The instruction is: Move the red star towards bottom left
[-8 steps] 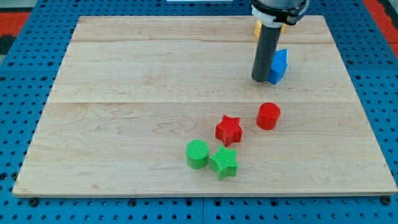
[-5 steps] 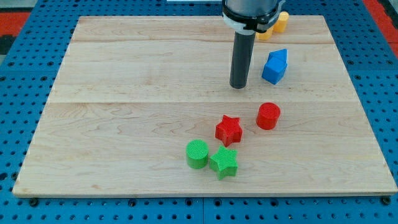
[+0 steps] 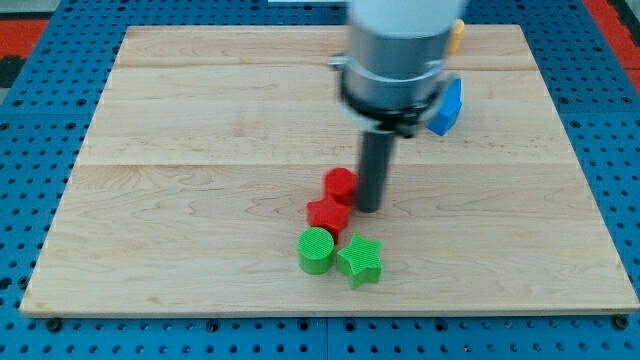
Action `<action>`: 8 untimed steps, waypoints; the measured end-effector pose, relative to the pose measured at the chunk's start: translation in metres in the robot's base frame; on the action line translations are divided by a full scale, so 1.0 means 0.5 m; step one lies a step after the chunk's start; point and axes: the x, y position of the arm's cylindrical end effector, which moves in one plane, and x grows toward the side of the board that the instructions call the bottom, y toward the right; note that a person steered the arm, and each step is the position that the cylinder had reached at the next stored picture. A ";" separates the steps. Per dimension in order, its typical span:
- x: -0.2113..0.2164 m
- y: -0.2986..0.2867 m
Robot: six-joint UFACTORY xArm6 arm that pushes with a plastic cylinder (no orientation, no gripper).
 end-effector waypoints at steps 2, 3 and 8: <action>0.003 0.001; 0.022 -0.011; 0.120 -0.171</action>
